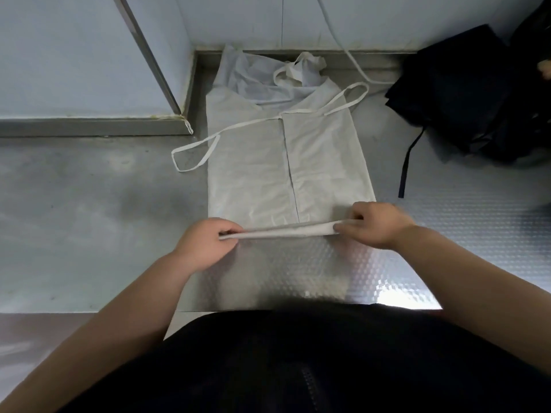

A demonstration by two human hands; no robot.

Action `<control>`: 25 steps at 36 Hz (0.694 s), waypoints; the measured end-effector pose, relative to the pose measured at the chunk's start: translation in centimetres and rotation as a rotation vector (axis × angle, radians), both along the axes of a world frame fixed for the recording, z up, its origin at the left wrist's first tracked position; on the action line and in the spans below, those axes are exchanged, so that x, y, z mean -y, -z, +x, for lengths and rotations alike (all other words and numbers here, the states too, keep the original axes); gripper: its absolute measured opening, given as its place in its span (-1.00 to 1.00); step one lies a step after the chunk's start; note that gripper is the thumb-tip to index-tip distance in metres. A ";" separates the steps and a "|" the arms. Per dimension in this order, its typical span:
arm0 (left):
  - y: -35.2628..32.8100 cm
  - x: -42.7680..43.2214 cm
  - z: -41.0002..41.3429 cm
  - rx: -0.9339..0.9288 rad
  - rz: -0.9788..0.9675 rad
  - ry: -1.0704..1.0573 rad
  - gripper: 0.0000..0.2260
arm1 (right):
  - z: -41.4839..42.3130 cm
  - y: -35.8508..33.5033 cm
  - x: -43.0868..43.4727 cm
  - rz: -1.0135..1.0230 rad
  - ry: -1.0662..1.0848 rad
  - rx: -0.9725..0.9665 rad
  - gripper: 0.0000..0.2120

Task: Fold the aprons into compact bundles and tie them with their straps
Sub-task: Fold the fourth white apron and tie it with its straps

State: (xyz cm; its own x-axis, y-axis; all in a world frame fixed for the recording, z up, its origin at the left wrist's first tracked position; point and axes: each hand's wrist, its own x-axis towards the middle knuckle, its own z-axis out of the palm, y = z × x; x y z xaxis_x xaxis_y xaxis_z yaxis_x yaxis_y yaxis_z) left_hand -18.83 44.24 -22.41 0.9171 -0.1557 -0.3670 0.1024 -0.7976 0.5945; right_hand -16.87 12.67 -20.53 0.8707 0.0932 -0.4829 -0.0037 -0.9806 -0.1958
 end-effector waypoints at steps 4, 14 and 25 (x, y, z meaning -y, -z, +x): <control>0.1 -1.4 1.3 -0.067 -0.182 -0.158 -0.84 | 0.7 -0.5 0.3 0.106 0.066 -0.106 -0.65; 1.0 0.3 1.1 0.058 -0.033 -0.444 -0.92 | 2.0 0.5 2.0 0.310 0.364 0.009 -0.83; 1.3 1.1 1.1 0.097 0.194 -0.491 -0.76 | 2.2 1.8 2.2 0.252 0.393 0.065 -0.65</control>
State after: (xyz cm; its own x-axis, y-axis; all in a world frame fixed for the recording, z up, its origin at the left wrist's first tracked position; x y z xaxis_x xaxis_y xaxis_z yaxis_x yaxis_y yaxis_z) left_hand -17.70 43.15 -23.73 0.8958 0.3627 -0.2568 0.4435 -0.7654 0.4662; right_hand -14.66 10.47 -22.31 0.8912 -0.1422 -0.4308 -0.3451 -0.8290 -0.4401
